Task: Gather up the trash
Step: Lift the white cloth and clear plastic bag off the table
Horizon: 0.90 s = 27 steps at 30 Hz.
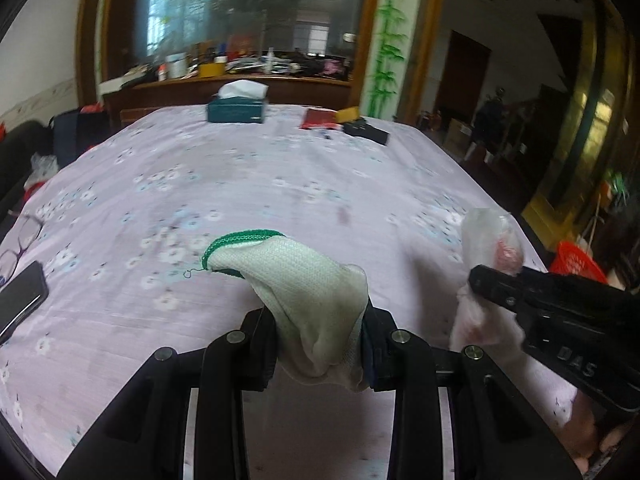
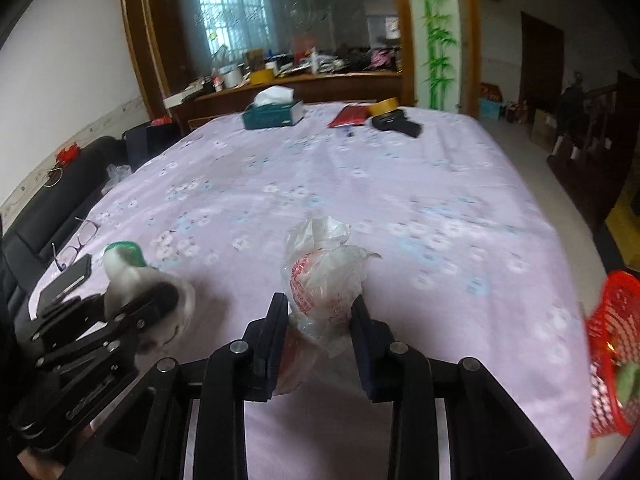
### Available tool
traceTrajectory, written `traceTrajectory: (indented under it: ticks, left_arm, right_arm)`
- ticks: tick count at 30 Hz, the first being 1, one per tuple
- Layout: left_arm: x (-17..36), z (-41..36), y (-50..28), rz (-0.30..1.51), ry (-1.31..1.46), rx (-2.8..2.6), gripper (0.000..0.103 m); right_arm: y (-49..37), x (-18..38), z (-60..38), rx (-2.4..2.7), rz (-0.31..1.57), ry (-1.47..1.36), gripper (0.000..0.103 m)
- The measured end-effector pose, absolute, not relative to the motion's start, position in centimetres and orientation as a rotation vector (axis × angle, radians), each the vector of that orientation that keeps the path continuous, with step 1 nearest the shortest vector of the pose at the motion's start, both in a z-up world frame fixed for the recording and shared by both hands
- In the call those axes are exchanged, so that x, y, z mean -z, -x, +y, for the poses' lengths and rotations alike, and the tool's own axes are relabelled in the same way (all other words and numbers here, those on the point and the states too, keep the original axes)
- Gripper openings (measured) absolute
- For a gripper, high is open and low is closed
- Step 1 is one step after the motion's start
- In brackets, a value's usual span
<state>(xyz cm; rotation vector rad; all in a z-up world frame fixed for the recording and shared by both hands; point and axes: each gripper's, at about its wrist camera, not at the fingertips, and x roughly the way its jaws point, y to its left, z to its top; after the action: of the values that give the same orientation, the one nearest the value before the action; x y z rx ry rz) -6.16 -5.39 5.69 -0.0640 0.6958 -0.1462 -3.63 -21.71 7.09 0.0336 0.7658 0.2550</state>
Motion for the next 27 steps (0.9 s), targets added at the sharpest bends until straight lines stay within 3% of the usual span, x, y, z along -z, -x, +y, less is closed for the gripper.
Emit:
traceTrajectory:
  ticks: [27]
  left_arm:
    - [-5.9, -10.4, 7.6, 0.689, -0.066, 0.115, 0.032]
  right_arm:
    - [9.0, -8.1, -27.7, -0.222, 0.702, -0.116, 0.034]
